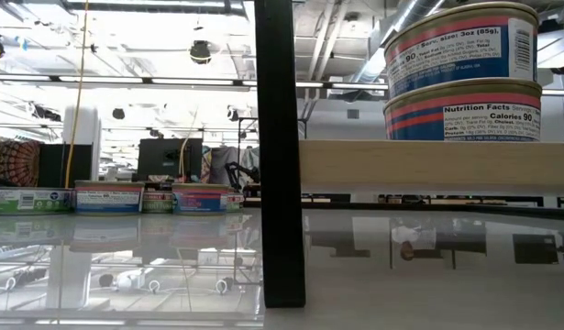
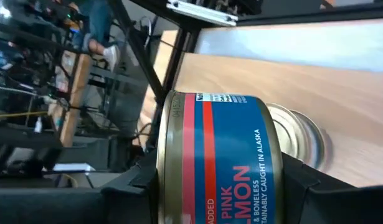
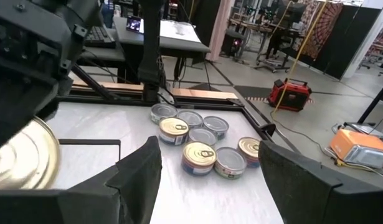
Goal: Stack canned seafood by type on shelf
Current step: Stack the blue pink tuna can on top of the blue pink tuna can on the shelf
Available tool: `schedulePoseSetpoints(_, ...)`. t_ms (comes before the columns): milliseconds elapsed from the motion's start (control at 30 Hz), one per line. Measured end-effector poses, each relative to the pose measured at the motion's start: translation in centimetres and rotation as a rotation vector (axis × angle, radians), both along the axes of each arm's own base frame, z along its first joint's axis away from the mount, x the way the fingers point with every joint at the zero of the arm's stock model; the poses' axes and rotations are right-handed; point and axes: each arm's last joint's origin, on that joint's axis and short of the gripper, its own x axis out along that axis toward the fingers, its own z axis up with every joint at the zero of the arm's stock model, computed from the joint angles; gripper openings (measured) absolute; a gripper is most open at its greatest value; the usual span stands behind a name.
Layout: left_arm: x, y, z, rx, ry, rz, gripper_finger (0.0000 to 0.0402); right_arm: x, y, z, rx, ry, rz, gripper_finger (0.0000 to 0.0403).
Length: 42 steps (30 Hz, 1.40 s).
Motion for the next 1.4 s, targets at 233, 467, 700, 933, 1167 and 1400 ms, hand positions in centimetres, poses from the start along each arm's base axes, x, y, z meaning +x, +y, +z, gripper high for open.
schedulePoseSetpoints(233, 0.5, 0.5, 1.3, 0.003, -0.119, -0.102, 0.0178, 0.0, 0.0, 0.0, 0.001, -0.001, 0.000, 0.0295)
schedulePoseSetpoints(467, 1.6, 3.3, 0.3, 0.061, -0.188, -0.180, 0.0178, 0.0, 0.0, 0.0, 0.001, -0.001, 0.000, 0.0295)
schedulePoseSetpoints(700, 3.9, 6.2, -2.4, 0.237, -0.194, -0.222, 0.0178, 0.1, 0.1, -0.1, -0.001, 0.008, -0.002, 0.0295)
schedulePoseSetpoints(933, 4.9, 9.4, -3.5, 0.271, -0.253, -0.375, 0.0178, 0.1, 0.1, -0.9, 0.035, 0.041, -0.080, 0.0295)
schedulePoseSetpoints(1167, 5.6, 10.3, -4.6, 0.259, -0.290, -0.507, 0.0178, -0.6, 0.5, -0.7, 0.035, 0.030, -0.104, 0.0295)
schedulePoseSetpoints(1400, 5.9, 10.9, -6.3, 0.275, -0.270, -0.600, 0.0178, -0.8, 0.8, -0.8, 0.047, 0.025, -0.093, 0.0295)
